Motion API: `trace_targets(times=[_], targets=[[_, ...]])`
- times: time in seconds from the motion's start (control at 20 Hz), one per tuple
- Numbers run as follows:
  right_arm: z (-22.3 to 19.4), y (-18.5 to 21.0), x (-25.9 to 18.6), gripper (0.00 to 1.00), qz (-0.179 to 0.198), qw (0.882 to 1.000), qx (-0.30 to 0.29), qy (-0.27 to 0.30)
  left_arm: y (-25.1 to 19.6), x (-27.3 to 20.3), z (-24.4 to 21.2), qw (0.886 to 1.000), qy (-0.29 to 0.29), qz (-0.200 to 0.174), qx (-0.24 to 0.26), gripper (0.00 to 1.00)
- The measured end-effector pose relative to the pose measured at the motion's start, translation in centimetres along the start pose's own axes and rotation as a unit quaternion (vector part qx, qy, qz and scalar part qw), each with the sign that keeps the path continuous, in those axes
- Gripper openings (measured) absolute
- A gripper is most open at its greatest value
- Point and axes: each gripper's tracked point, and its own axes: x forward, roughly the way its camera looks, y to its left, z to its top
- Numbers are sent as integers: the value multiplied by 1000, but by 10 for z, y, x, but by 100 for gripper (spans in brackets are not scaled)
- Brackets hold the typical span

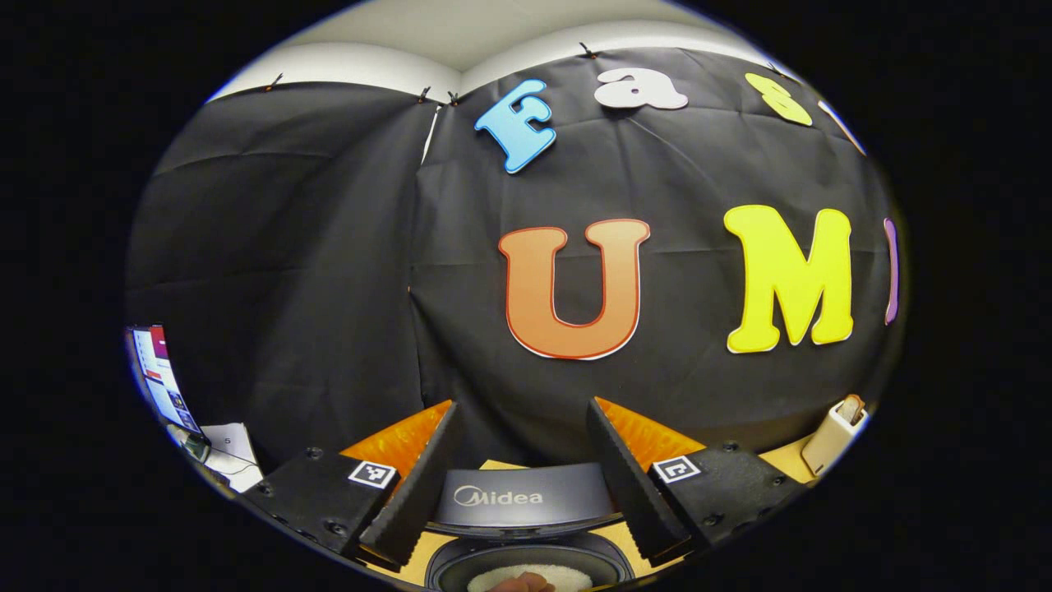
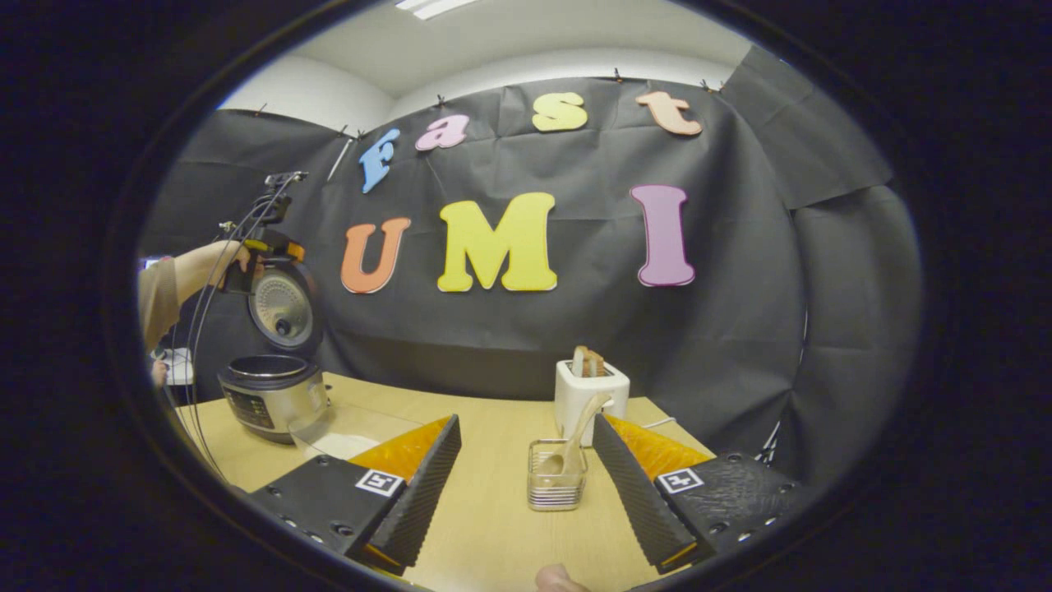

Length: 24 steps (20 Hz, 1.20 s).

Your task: Close the left gripper, press the button to open the rice cooker; take a wooden spoon from the chopstick holder with the right hand, scoop a spoonful of rice and pour it into the rice cooker, then put the wooden spoon back into the chopstick holder.

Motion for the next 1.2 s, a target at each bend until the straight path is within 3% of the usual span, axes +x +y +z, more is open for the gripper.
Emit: trace_targets(times=[0.2,0.6,1.0,1.2], targets=[[7,10,-15,96,37,999,14,6,-3,-33,-14,1000,-8,3,-4,97],[37,-24,-42,96,11,999,24,-30,-17,-116,-86,1000,6,-1,0,96],[33,-41,-39,96,-14,999,25,-24,-29,-142,-142,1000,6,-11,-6,100],[31,-39,-37,96,-15,999,29,-18,-31,-149,-169,1000,9,-5,-5,96]])
